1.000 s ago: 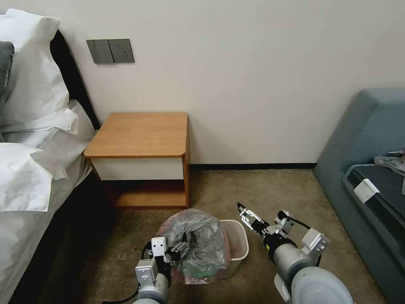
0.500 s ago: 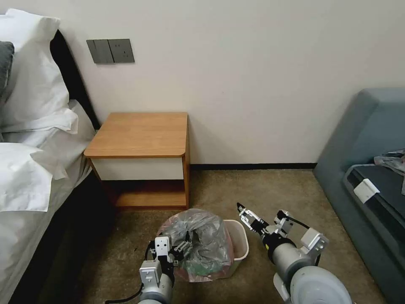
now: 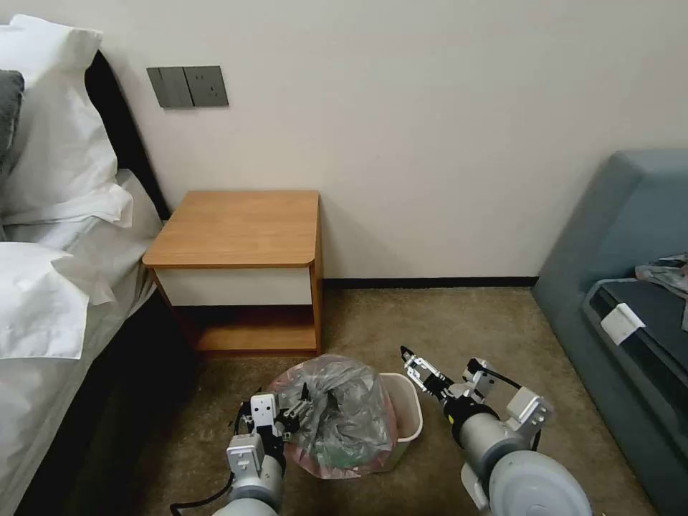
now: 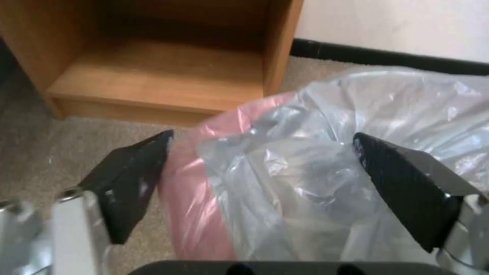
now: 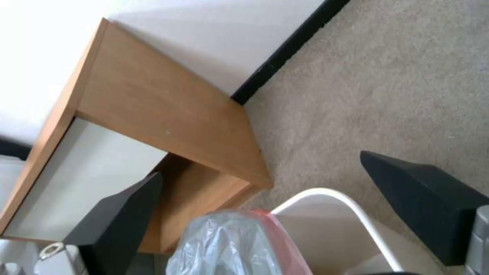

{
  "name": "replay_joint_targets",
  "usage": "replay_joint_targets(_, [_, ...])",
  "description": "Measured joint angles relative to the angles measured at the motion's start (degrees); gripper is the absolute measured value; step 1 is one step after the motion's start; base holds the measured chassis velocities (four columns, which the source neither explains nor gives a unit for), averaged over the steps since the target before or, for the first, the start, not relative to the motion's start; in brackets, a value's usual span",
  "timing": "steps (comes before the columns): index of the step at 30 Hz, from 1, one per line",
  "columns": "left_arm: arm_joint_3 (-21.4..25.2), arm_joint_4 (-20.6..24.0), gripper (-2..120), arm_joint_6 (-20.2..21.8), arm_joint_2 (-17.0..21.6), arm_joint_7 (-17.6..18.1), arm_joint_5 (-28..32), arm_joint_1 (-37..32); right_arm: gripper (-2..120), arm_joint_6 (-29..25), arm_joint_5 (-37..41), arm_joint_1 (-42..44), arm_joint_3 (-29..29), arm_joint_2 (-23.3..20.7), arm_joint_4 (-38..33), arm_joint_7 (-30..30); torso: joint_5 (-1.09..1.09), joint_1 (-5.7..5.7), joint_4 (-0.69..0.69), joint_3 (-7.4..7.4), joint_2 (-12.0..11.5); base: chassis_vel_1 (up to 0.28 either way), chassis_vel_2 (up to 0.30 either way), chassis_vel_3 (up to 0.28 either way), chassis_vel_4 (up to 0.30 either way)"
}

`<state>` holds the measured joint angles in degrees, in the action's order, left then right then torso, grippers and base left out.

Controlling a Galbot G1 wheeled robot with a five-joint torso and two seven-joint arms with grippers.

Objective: Pick up the garbage bag from the table and place it over the trash can.

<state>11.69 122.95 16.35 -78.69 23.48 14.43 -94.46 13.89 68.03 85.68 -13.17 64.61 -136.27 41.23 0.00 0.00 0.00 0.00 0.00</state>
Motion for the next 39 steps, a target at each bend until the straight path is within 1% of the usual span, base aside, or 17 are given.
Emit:
replay_joint_targets(3, [-0.1,-0.3,79,0.0,0.0,-0.1,-0.6,-0.2,100,0.0,0.0,0.0,0.1,0.1,0.1,0.0,0.0,0.0,0.0,0.0,0.0,0.0,0.0,0.0,0.0])
replay_joint_targets(4, [-0.1,-0.3,79,0.0,0.0,-0.1,-0.6,-0.2,100,0.0,0.0,0.0,0.1,0.1,0.1,0.0,0.0,0.0,0.0,0.0,0.0,0.0,0.0,0.0,0.0])
replay_joint_targets(6, [-0.2,-0.6,74,0.0,0.1,-0.1,-0.7,-0.1,100,0.0,0.0,0.0,0.1,0.2,0.1,0.0,0.0,0.0,0.0,0.0,0.0,0.0,0.0,0.0,0.0])
replay_joint_targets(17, [-2.5,-2.2,72,0.2,0.1,-0.3,-1.1,0.6,100,0.0,-0.1,0.1,0.2,0.5,0.1,-0.2,0.0,0.0,0.0,0.0,0.0,0.0,0.0,0.0,0.0])
replay_joint_targets(25, [-2.6,-3.2,72,0.7,0.1,-0.2,-1.2,1.4,100,0.0,-0.3,0.0,0.2,0.5,0.5,-0.3,0.0,0.0,0.0,0.0,0.0,0.0,0.0,0.0,0.0])
replay_joint_targets(31, [-2.7,-4.6,61,1.6,0.0,0.0,-0.3,2.4,100,0.0,-0.4,-0.1,0.2,0.6,1.0,-0.4,0.01,0.0,0.0,0.0,0.0,0.0,0.0,0.0,0.0])
replay_joint_targets(39, [-3.4,-5.3,60,3.1,0.3,0.5,1.2,3.6,100,0.0,-0.8,-0.1,0.4,0.9,1.2,-0.5,0.02,0.0,0.0,0.0,0.0,0.0,0.0,0.0,0.0])
